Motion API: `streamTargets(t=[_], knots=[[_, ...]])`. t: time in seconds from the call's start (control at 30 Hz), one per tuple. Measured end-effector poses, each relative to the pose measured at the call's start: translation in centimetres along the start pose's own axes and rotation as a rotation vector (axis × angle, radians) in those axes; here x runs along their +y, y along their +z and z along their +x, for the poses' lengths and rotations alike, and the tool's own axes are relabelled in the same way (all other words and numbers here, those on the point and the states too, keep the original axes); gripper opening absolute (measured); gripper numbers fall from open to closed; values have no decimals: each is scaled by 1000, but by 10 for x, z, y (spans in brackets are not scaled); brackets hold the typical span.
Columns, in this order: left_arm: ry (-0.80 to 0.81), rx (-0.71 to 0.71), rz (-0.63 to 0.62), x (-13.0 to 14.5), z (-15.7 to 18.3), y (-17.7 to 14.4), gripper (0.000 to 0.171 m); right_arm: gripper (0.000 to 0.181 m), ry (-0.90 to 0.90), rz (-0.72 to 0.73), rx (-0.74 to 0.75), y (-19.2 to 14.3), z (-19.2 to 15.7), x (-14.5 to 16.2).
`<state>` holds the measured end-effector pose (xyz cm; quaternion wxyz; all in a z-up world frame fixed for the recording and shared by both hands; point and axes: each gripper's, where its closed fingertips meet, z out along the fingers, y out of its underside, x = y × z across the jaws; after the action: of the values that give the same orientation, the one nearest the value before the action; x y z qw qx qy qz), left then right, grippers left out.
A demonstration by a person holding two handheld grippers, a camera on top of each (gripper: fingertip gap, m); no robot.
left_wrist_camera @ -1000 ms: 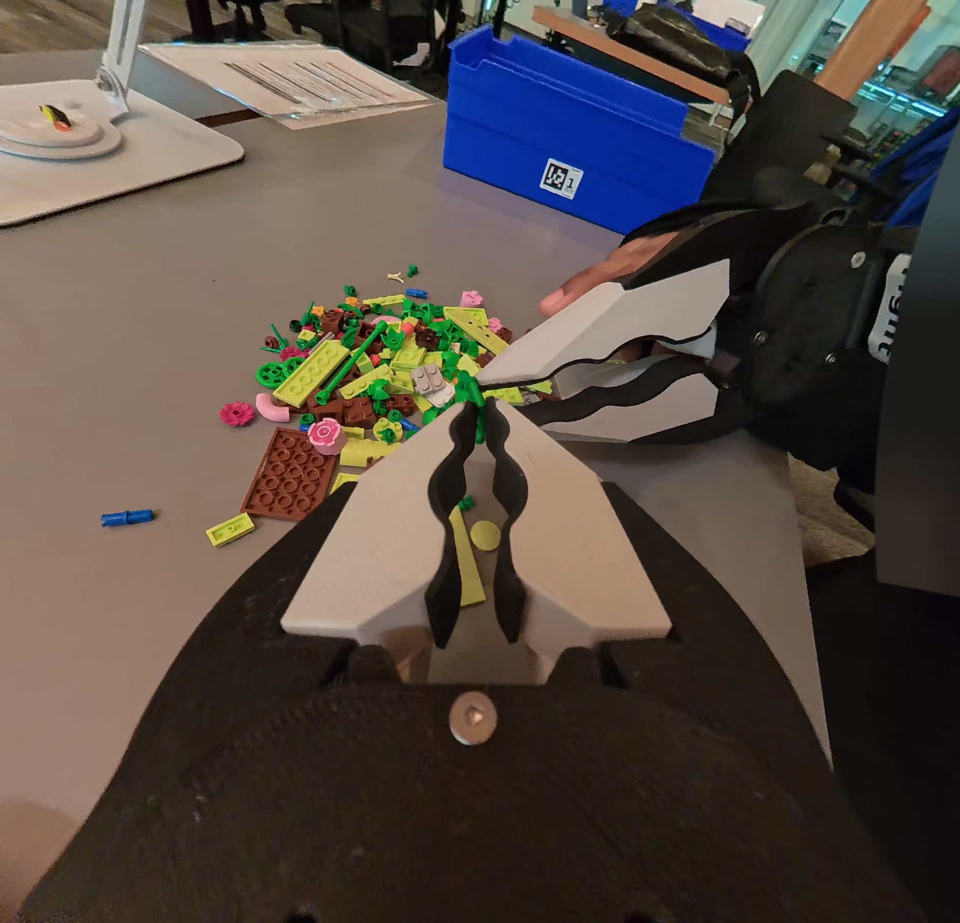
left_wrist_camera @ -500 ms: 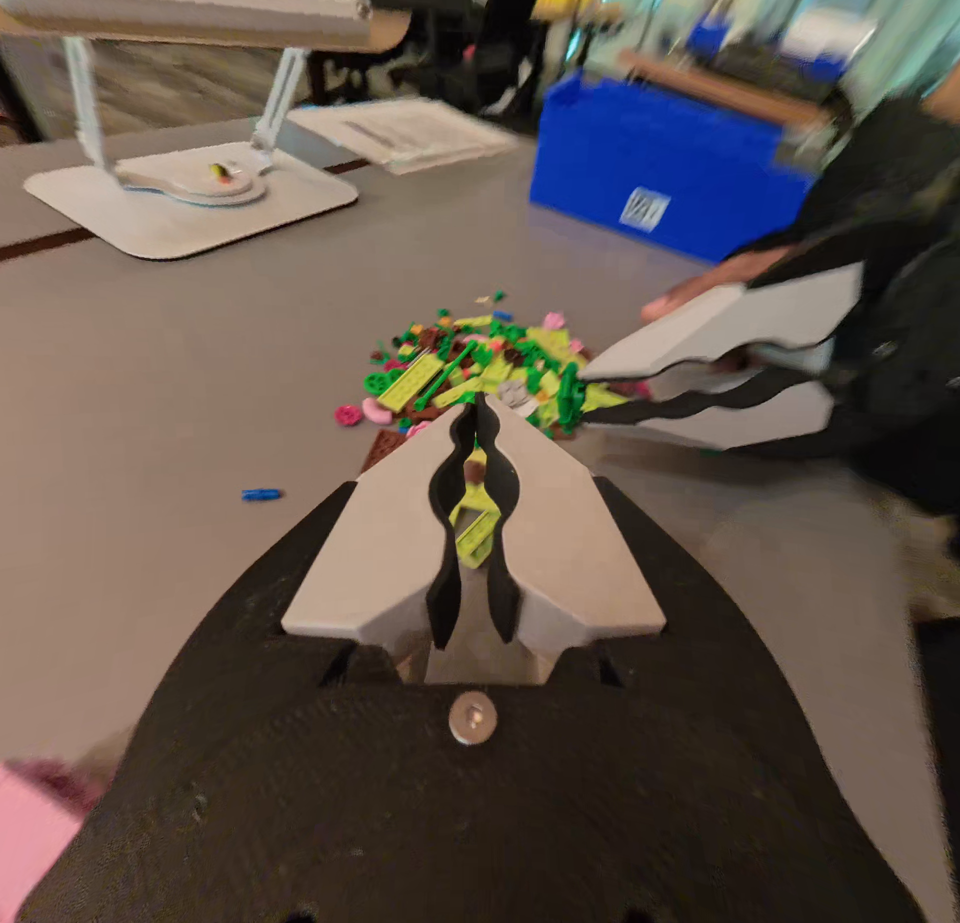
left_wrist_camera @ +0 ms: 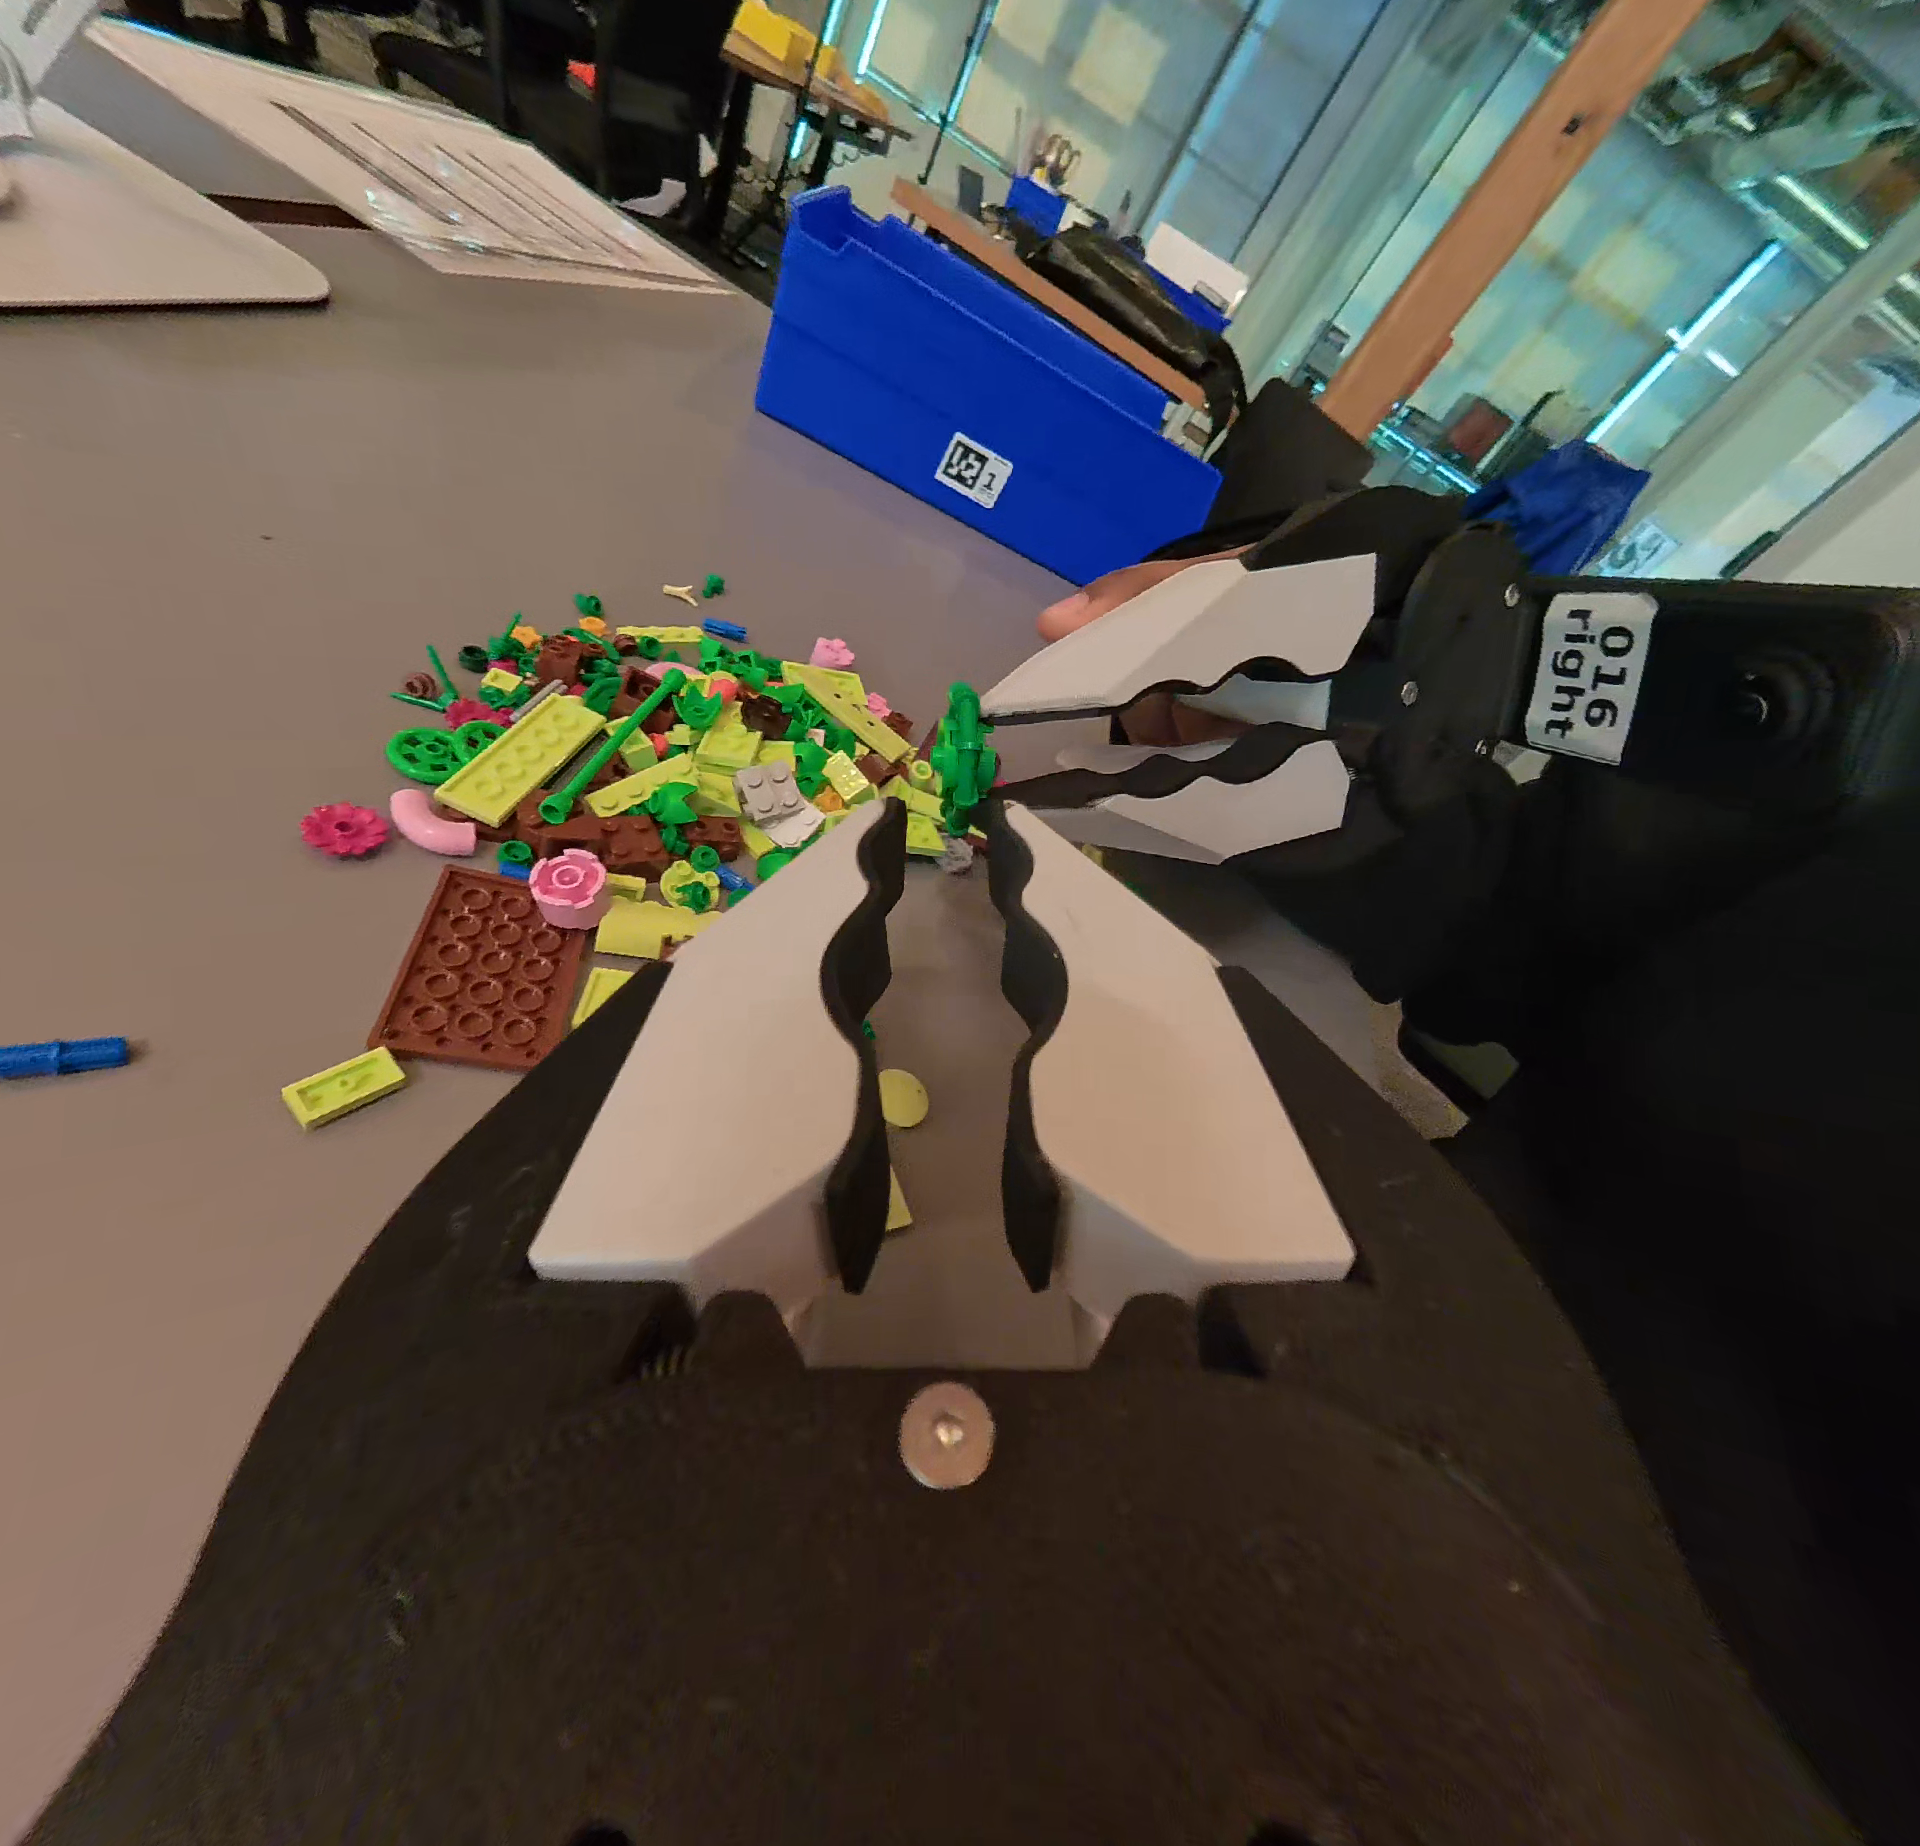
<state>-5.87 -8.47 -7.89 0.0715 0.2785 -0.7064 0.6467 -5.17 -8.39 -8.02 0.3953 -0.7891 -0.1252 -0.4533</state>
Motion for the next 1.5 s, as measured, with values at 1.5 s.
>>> streamTargets(t=[1.5], knots=[[-50, -63, 178, -27, -7, -9, 0, 17, 299, 186, 3, -3, 15, -7]])
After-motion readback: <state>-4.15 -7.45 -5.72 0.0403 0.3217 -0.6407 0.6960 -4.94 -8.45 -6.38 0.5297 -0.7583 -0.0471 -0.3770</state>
